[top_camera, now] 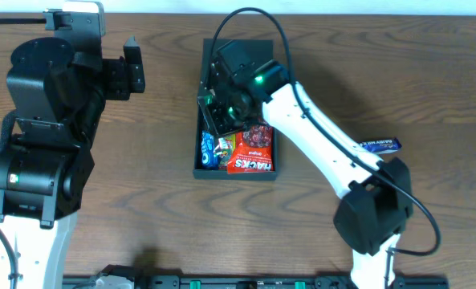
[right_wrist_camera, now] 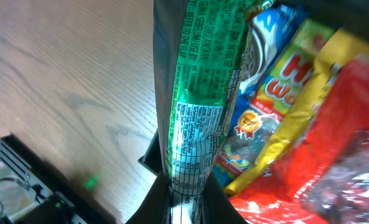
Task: Pack container
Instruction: 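Lower the green candy bar upright into the box and release, then grasp the blue Dairy Milk bar with the right gripper, then insert the Dairy Milk bar into the box and release, then raise both grippers to the back edge of the upright lid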
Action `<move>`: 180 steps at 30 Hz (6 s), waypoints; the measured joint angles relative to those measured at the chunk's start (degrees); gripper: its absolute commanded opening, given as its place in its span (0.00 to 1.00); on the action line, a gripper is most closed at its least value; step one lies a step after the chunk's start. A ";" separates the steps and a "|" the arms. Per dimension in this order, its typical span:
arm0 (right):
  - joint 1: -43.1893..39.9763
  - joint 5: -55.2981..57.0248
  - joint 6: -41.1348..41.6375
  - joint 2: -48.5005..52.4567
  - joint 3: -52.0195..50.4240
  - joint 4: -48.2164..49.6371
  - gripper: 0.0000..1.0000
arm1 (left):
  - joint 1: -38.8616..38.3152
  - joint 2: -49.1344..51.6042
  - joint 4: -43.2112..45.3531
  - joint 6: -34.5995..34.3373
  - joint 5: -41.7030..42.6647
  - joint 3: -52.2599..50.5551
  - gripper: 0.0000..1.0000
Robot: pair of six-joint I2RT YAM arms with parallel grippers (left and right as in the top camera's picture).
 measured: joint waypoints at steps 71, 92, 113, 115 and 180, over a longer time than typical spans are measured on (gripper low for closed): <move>-42.01 20.39 36.37 -4.26 -33.55 12.39 0.54 | 0.00 -0.96 0.85 0.00 0.00 0.00 0.95; -41.44 13.44 22.93 -1.46 -24.33 6.80 0.02 | 0.00 -0.96 1.90 0.00 0.00 0.00 0.95; -0.79 3.19 7.98 -1.46 -3.10 -1.49 0.12 | 0.00 -0.96 2.03 0.00 -0.02 0.00 0.95; 0.90 3.21 9.46 -1.46 -3.10 -1.38 0.09 | 0.00 -0.96 2.03 0.00 -0.02 0.00 0.95; -31.01 -12.44 4.87 10.01 -16.72 23.41 0.02 | 10.05 57.90 9.70 -33.00 41.86 0.26 0.05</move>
